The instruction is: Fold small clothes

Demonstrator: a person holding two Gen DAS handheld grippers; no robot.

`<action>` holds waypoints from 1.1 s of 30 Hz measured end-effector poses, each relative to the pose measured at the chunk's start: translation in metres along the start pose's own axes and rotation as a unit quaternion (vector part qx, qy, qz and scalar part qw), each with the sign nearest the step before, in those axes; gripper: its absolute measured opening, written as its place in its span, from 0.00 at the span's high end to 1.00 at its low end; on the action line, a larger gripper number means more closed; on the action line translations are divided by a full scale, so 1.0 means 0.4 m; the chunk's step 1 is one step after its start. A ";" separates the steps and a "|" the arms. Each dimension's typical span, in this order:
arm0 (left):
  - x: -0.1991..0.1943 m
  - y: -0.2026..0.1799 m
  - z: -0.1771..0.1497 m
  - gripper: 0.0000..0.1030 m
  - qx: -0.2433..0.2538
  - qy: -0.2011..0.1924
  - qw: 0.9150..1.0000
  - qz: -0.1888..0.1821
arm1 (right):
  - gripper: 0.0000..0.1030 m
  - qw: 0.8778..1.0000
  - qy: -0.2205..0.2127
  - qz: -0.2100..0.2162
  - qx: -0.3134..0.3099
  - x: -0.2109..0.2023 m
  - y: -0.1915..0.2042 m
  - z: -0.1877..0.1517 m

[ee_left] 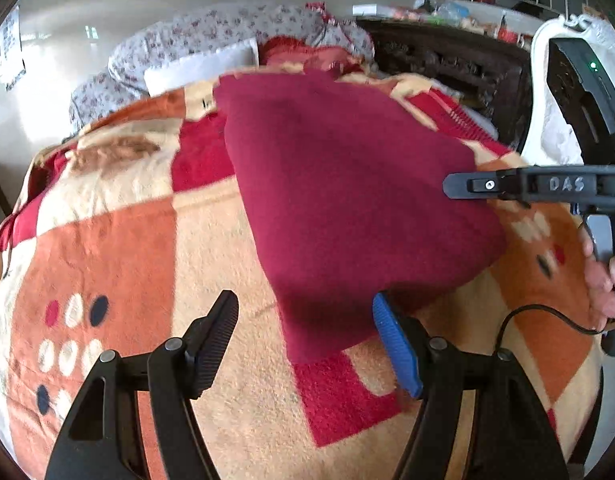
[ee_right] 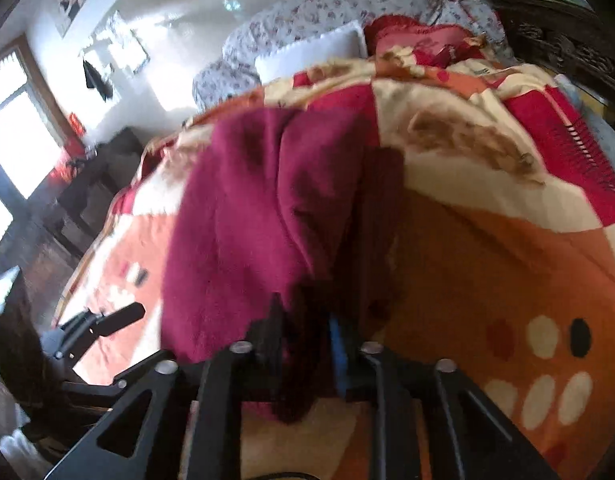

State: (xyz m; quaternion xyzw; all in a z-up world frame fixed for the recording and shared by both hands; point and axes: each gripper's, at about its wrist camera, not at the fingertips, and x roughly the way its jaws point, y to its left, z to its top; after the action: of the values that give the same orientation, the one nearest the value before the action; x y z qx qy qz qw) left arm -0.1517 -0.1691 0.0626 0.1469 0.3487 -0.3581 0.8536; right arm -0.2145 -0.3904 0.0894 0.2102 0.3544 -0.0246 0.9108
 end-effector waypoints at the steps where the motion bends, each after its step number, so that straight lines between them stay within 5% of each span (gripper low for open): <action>1: -0.016 0.002 0.008 0.33 0.002 -0.010 1.000 0.005 | 0.65 1.000 -0.014 0.002 0.004 -0.018 -0.001 0.013; 3: -0.027 0.007 0.025 0.33 0.000 -0.020 1.000 0.007 | 0.52 0.999 -0.033 0.001 0.008 -0.032 0.011 0.045; 5: -0.023 0.008 0.044 0.33 -0.004 -0.023 1.000 0.011 | 0.21 0.999 -0.041 -0.015 0.007 -0.013 0.018 0.083; 7: -0.013 0.011 0.062 0.33 -0.010 -0.028 0.999 0.016 | 0.21 0.999 -0.028 -0.028 0.011 0.047 0.018 0.125; 10: 0.011 0.012 0.080 0.33 -0.018 -0.028 0.999 0.020 | 0.31 0.999 -0.002 -0.028 0.022 0.149 0.000 0.170; 11: 0.020 0.013 0.084 0.33 -0.021 -0.027 0.999 0.020 | 0.60 0.999 0.003 -0.036 0.025 0.167 -0.011 0.177; 12: 0.029 0.014 0.088 0.33 -0.023 -0.025 0.999 0.021 | 0.75 0.999 0.010 -0.038 0.030 0.193 -0.023 0.186; 14: 0.050 0.018 0.093 0.32 -0.030 -0.017 0.999 0.019 | 0.88 0.999 0.003 -0.035 0.033 0.198 -0.037 0.193; 21: 0.100 0.029 0.089 0.19 -0.057 -0.009 0.998 -0.007 | 0.90 0.994 -0.006 -0.113 -0.007 0.215 -0.058 0.163; 26: 0.108 0.039 0.081 0.18 -0.078 0.003 0.997 -0.014 | 0.89 0.996 -0.023 -0.091 0.003 0.131 -0.038 0.169; 33: 0.092 0.025 0.080 0.18 -0.069 0.001 0.998 0.002 | 0.87 0.995 -0.019 -0.046 -0.086 0.028 0.109 0.078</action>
State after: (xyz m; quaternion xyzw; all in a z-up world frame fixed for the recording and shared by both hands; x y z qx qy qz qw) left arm -0.1104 -0.1967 0.0596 0.0886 0.3731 -0.3317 0.8619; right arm -0.1778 -0.3620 0.1185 0.1142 0.3474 -0.0399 0.9299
